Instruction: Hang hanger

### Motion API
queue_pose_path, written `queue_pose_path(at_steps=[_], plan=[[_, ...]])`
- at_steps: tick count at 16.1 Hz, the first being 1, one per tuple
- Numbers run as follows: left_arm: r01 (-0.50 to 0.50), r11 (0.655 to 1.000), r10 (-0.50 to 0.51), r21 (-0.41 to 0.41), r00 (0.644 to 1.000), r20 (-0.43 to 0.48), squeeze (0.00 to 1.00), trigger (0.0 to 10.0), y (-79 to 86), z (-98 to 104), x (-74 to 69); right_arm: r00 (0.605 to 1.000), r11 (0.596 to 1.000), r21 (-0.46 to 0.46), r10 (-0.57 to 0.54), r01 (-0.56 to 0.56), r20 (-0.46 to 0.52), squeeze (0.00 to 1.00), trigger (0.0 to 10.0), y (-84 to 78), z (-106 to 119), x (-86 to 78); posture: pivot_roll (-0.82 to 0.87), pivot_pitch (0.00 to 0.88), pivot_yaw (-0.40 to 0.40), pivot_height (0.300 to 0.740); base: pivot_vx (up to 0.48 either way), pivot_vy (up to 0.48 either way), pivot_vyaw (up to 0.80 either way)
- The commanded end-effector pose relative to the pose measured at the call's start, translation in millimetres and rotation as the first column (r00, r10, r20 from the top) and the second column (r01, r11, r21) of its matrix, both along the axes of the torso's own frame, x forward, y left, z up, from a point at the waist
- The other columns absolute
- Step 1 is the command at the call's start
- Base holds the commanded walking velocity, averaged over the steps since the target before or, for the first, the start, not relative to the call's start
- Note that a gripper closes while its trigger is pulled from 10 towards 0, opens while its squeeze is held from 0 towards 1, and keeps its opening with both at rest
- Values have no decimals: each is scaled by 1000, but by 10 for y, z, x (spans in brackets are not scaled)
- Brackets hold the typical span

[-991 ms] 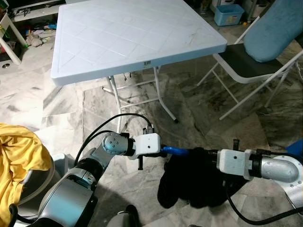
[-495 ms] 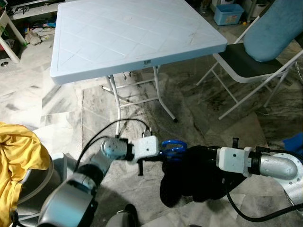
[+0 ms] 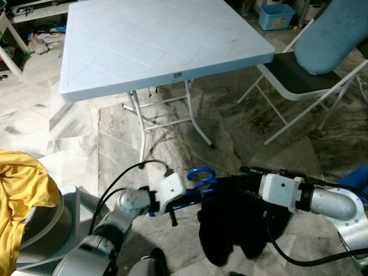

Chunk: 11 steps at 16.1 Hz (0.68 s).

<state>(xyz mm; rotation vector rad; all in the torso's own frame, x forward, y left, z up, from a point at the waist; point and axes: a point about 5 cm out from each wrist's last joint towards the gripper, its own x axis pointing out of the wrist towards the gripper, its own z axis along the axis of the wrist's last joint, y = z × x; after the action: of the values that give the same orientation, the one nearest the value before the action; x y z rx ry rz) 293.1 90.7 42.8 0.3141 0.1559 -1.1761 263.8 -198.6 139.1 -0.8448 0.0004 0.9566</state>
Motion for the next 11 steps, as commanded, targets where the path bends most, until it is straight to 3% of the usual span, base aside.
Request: queue_pose_path(at_steps=[1,6,11], plan=[[-93,993,95,-73,995,13,0,0,74,31,26,998,998,39,-55,55,21,1000,10000,-27,26,28,-244,172,57,740,0,0,0],[-207,964,204,-168,978,-35,0,0,59,55,70,982,969,187,-177,161,68,1000,10000,124,55,174,-246,162,57,740,0,0,0],[-301,917,295,-263,953,-62,0,0,6,164,176,959,923,277,-284,268,20,1000,10000,186,-73,164,-247,162,55,740,0,0,0]])
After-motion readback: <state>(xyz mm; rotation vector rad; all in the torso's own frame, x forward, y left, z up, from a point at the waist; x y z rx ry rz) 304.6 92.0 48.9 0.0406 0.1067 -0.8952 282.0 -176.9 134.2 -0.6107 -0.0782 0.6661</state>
